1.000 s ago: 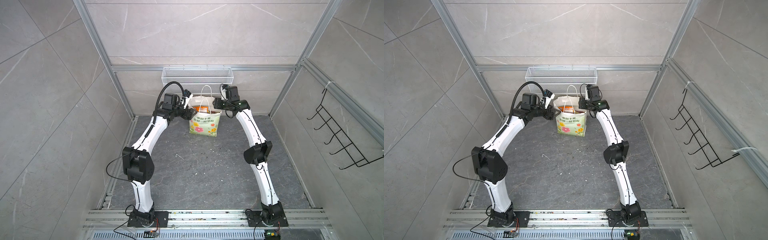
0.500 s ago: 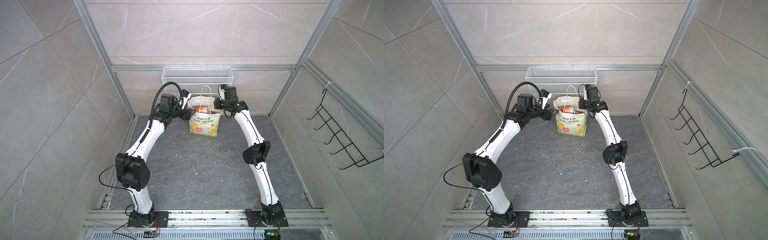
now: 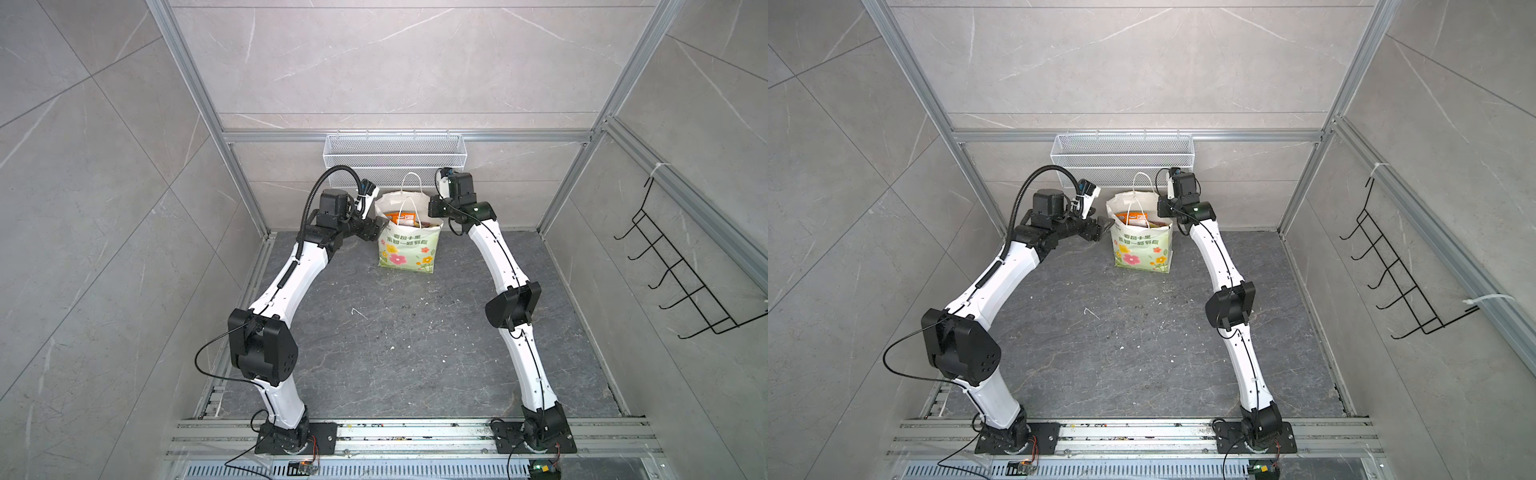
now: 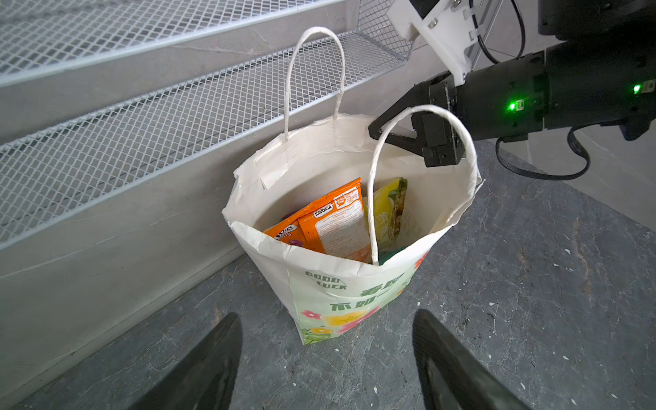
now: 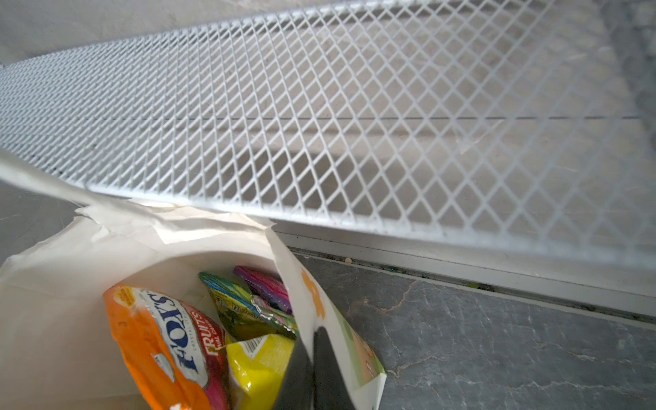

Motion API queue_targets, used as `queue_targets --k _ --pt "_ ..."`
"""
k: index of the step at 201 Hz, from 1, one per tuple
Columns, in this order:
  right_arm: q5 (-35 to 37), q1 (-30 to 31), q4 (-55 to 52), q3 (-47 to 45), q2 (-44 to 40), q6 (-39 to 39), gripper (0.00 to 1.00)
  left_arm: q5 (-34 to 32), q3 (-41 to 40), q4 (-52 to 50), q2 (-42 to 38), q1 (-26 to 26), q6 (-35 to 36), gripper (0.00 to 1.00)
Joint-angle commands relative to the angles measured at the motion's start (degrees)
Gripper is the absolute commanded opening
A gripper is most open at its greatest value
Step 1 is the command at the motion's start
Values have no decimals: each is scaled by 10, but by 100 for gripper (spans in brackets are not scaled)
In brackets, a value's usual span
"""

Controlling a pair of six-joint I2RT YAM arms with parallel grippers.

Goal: Take the snacks out of the paper bag
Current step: Move the paper bag to the top-center of the table.

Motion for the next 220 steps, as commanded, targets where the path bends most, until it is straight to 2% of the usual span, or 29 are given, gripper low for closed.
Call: queue_targets --k 1,34,94,175,203,220 --pt "-14 8 11 9 5 -27 6 -6 22 26 -23 -2 9 78" --pt "-28 11 1 10 -3 -46 0 -17 43 11 -15 -2 19 78" --pt "-57 42 -11 -4 -49 -146 0 -38 71 -45 -6 3 63 79" --pt "-133 53 -31 -30 -86 -174 0 -31 78 -96 -10 25 94 80" --pt "-140 60 -7 -107 -125 -191 0 -33 77 -120 -12 37 113 81" --pt "-140 67 53 -224 -177 -211 0 -33 69 -127 -20 47 123 81"
